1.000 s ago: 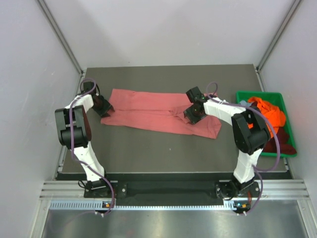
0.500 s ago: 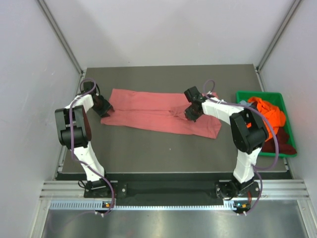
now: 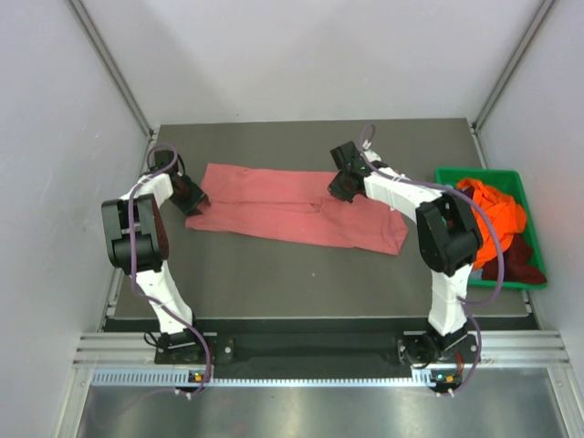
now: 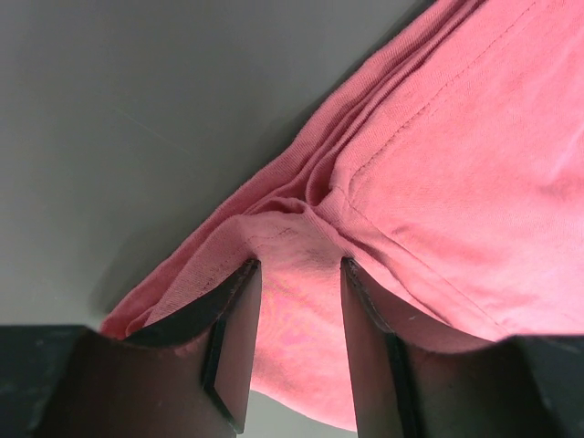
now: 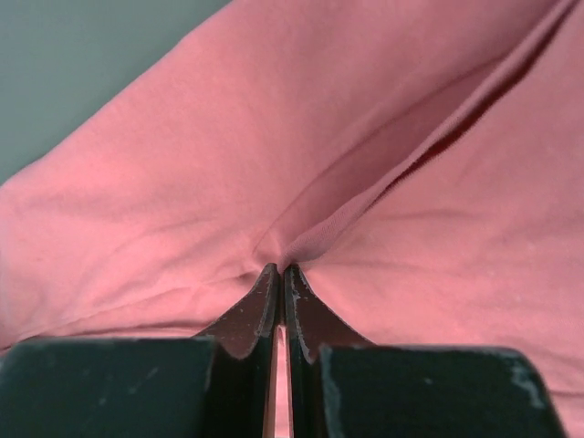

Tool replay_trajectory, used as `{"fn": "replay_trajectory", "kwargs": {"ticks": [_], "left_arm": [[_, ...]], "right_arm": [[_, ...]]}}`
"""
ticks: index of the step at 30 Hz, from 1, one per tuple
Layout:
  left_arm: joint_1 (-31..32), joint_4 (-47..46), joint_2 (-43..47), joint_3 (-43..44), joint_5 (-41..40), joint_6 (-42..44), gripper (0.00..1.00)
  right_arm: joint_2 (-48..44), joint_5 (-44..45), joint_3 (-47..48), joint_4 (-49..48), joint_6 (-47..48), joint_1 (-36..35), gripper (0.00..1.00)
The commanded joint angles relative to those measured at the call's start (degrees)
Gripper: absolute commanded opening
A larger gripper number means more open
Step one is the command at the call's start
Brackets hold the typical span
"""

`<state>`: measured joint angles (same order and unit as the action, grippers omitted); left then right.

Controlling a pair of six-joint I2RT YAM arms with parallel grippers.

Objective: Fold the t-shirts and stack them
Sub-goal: Fold the tshirt

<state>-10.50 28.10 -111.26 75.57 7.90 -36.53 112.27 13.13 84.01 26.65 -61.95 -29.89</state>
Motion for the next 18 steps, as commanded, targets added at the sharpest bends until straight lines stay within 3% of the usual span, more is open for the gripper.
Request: {"fn": "replay_trajectory", "kwargs": {"ticks": [1,18], "left_arm": [[-0.48,0.64,0.70,-0.69,-4.65,0.15,0.46],[-0.31,0.91,1.66,-1.04,-6.32,-0.20,0.46]], "right_arm": [[2.42,1.55,4.23,-2.31,4.03,-0.78,0.00],[7.00,0.94,7.49,-7.31,7.90,-0.79,0.00]]}}
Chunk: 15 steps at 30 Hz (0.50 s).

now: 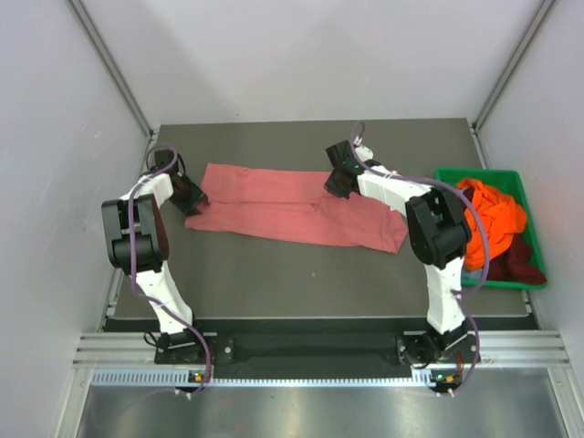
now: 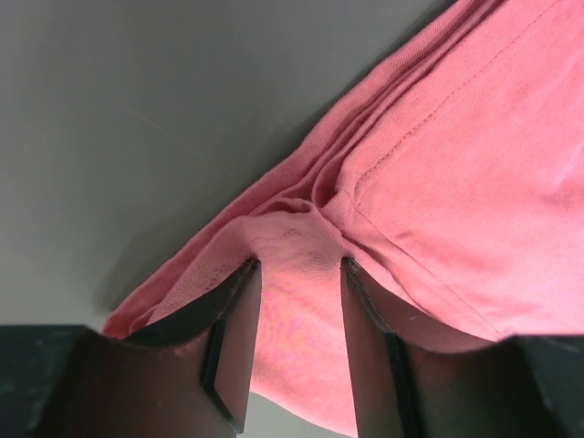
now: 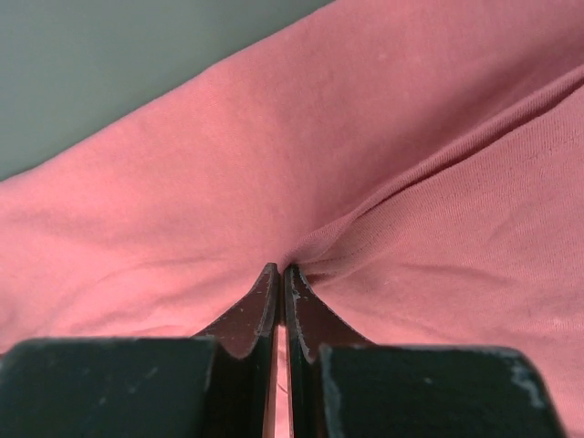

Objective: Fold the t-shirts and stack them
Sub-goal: Fold the tshirt

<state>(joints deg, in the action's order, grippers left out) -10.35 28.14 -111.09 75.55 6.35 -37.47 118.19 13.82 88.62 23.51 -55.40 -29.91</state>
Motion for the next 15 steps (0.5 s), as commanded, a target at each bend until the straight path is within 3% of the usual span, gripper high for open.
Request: {"fn": "replay_trajectory", "kwargs": {"ticks": [1,4,5,8,11,15], "left_arm": [[-0.46,0.78,1.75,-1.45,-4.85,0.74,0.46],[-0.46,0.86,2.19,-1.46,-4.86,0.82,0.46],[-0.46,1.12,2.19,-1.20,-4.86,0.91,0.46],[-0.46,2.00,2.72,0.30,-4.86,1.52,0.46],[-0.29,4.81,3.94,3.89,-5.73,2.84,0.47],[0.50,7.36,6.40,7.33,-8.02,5.74,0.49]], "right_arm": [[1.42,0.06,3.14,-4.17,1.52,-0.85,0.00],[1.87,-0.90,3.49,-4.17,2.75,-0.85,0.07],[1.87,-1.77,4.10,-4.17,4.66,-0.68,0.17],[0.38,-2.31,5.94,0.30,7.83,0.46,0.34],[-4.45,-2.14,4.99,7.06,10.91,2.40,0.43],[-11.39,0.14,0.17,16.38,15.22,5.73,0.48]]}}
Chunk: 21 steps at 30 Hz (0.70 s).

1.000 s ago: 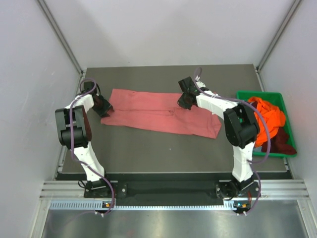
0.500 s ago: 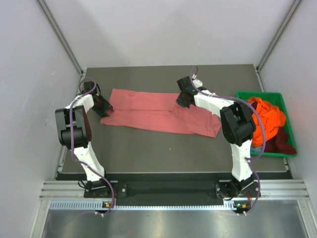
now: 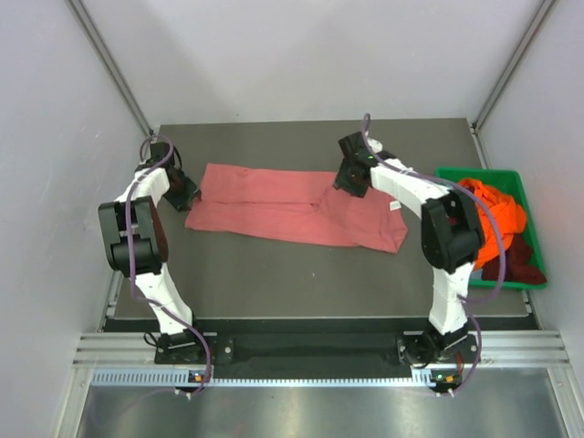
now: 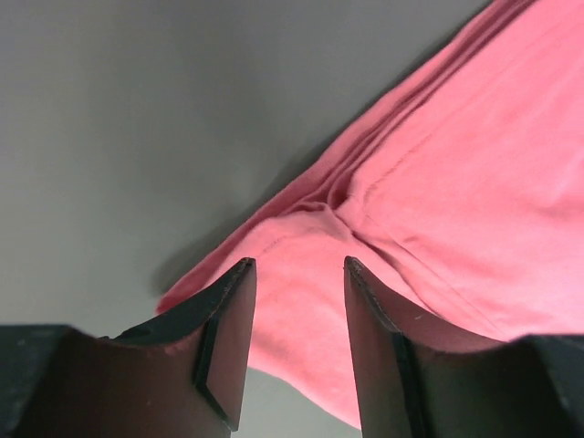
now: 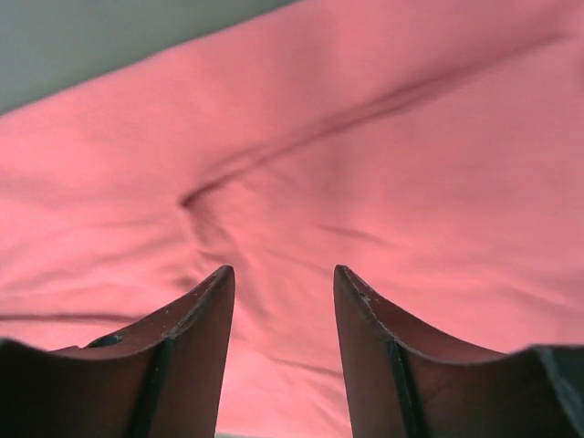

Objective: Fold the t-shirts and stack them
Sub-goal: Fold the tshirt

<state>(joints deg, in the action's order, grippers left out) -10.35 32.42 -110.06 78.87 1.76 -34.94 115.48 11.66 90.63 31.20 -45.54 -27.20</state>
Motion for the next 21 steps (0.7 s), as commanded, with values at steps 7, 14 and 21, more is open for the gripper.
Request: {"fn": "replay_trajectory", "kwargs": {"ticks": [7,14,21], "left_arm": [[1.38,0.45,10.30,-5.10,-2.55,2.77,0.49],[1.47,-0.17,11.10,-11.28,-4.13,2.33,0.50],[1.21,-1.75,10.05,-14.79,-5.63,1.54,0.51]], "right_arm": [[-20.89,-0.76,-19.76,10.73,19.16,7.33,0.41],[-25.13,-5.95,-27.70,5.98,27.95,10.59,0.39],[-23.73,-12.96,-32.27,1.24,32.00,15.24,0.39]]}}
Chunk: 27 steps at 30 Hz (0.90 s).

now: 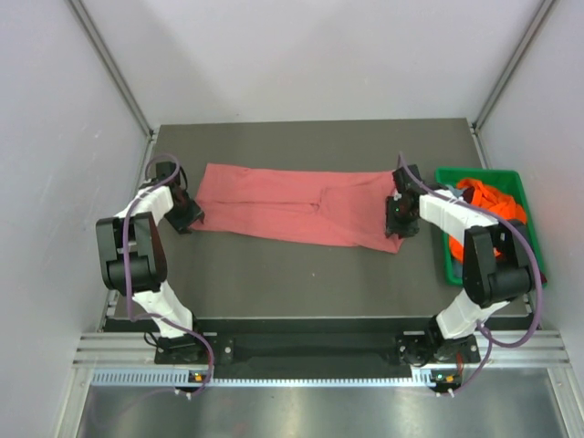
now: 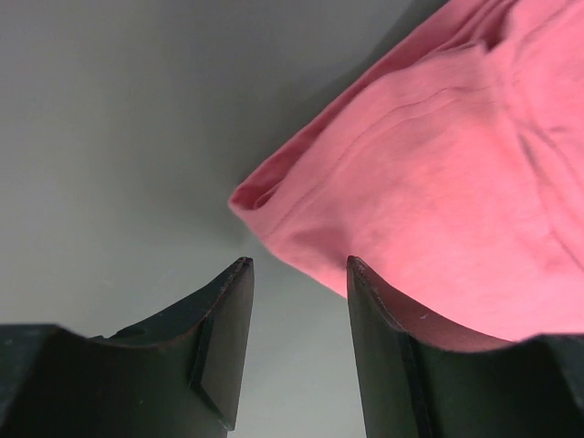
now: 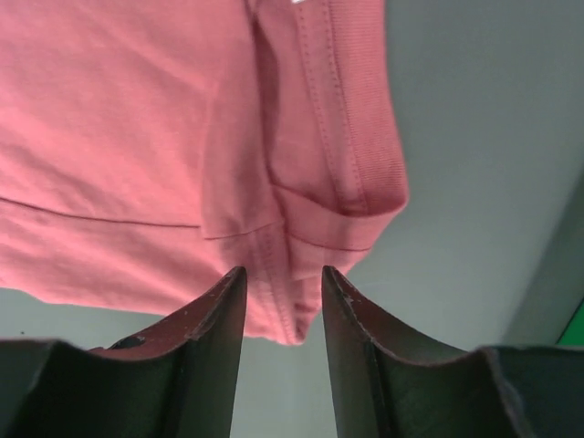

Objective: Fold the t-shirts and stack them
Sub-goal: Fold the tshirt

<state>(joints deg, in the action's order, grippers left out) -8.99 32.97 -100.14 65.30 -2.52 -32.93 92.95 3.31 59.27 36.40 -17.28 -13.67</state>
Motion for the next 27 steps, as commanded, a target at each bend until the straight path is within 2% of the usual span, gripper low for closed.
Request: {"fn": "replay_trajectory", "kwargs": {"ticks": [1,7,8,11,12,15,16,18,20,21,27], "left_arm": [[-0.06,-2.21,-0.06,-1.23,-1.78,-0.56,0.51],[-0.06,-2.12,-1.99,-0.44,-3.10,-1.44,0.50],[-0.06,-2.03,-2.25,-0.26,-3.36,-1.35,0.49],[-0.15,-1.77,-3.57,0.44,-3.98,-0.82,0.45],[-0.23,-1.77,-3.92,0.88,-4.24,-0.65,0.38],[-0.15,-1.07,-5.15,2.28,-5.12,-0.12,0.22],[-0.23,-0.89,-5.33,2.55,-5.30,0.05,0.13],[-0.15,-0.98,-5.16,3.08,-4.51,-0.03,0.11],[-0.15,-1.50,-4.46,2.91,-3.81,-0.38,0.14],[-0.15,-1.68,-4.28,2.91,-3.11,-0.47,0.20],[-0.06,-1.68,-2.52,3.26,-1.70,-0.91,0.39]], "right_arm": [[-0.84,-4.72,-1.43,-4.23,3.92,1.89,0.38],[0.04,-3.93,-2.92,-6.08,3.48,3.65,0.23],[0.04,-4.10,-3.19,-6.17,3.31,4.00,0.18],[-0.31,-3.93,-3.72,-6.70,3.39,4.53,0.01],[-0.48,-3.75,-3.81,-6.70,3.39,4.79,0.00],[-0.75,-2.00,-3.54,-5.91,3.57,4.97,0.00],[-0.92,-1.56,-3.28,-5.47,2.78,5.06,0.00],[-1.89,0.02,-2.84,-4.24,-0.19,5.32,0.00],[-3.03,1.78,-2.75,-1.26,-8.62,6.11,0.18],[-4.77,2.13,-3.36,0.41,-14.74,6.37,0.30],[-14.61,-2.60,-8.37,-1.59,-30.69,6.29,0.31]]}}
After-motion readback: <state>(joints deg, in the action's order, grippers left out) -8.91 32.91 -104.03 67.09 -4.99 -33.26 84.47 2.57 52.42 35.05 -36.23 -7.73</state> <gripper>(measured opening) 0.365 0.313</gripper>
